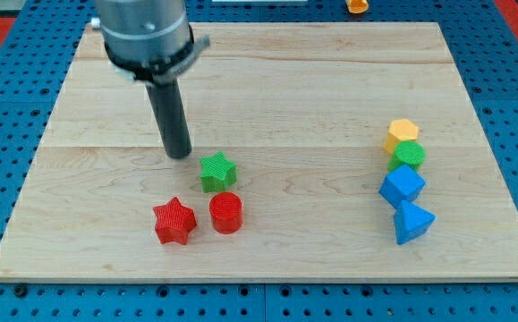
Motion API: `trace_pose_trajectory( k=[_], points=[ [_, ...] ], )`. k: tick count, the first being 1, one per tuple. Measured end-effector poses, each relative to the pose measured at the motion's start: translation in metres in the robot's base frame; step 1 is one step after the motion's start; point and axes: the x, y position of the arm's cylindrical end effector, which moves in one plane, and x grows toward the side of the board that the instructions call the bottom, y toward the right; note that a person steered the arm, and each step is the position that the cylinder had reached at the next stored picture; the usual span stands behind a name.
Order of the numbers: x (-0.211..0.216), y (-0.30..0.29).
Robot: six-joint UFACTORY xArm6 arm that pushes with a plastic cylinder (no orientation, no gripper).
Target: Push the green star to the right side of the red star
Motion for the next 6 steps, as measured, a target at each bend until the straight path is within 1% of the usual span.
trace_pose_trajectory(
  k=[1, 2, 3, 4, 5, 6],
  points=[
    [-0.003, 0.050],
    [0.045, 0.044],
    [0.080, 0.037],
    [0.070, 0.033],
    [0.030, 0.043],
    [0.002, 0.044]
  ],
)
